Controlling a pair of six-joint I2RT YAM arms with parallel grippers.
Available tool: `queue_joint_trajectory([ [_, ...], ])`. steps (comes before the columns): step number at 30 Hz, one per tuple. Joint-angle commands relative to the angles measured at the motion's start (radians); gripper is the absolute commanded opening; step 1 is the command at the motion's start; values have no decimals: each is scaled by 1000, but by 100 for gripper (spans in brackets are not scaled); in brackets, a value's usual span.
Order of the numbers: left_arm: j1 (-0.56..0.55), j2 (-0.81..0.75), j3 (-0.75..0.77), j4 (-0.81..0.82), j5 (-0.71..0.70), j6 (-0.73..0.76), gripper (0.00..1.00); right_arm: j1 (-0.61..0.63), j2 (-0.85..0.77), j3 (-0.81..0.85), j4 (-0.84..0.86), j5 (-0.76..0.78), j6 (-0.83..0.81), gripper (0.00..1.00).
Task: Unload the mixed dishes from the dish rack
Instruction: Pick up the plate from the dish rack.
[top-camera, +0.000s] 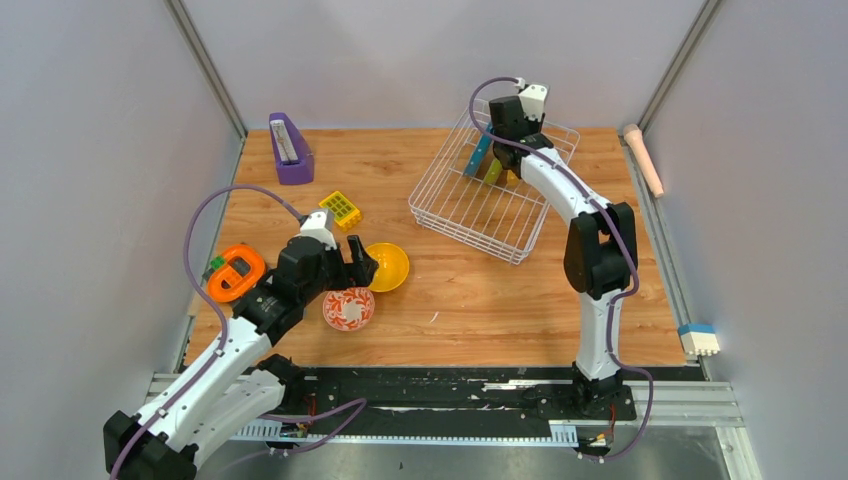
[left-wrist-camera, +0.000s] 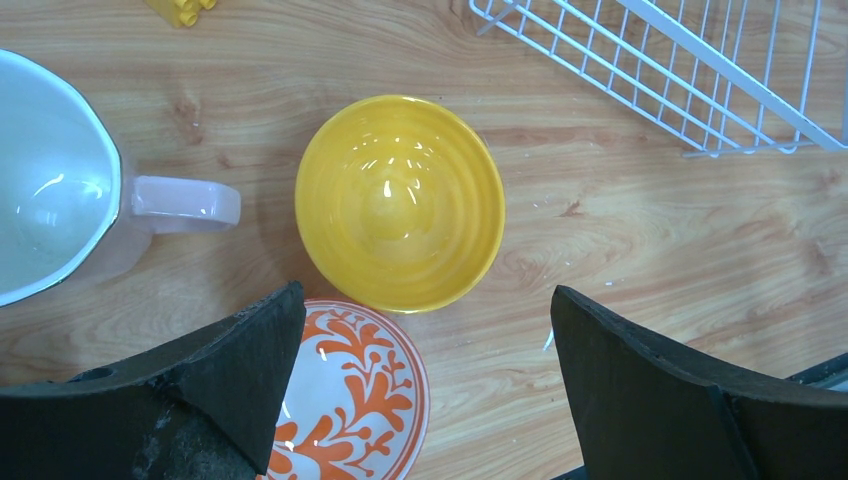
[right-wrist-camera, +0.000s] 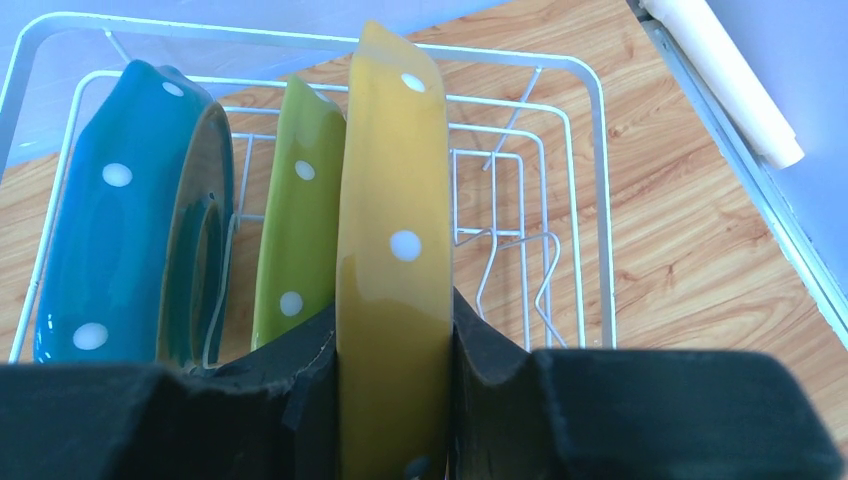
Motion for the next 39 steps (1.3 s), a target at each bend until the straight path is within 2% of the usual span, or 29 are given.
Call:
queue_joint_trajectory([
  [1,1,-18,6,10,5,-4,100,12,-47,94,109,58,-40,0],
  [28,1,-24,2,15,14,-7,100,12,-226,27,190,71,-77,0],
  [39,1,-25,2,13,20,-10,100,12,-211,8,216,104,-148,0],
])
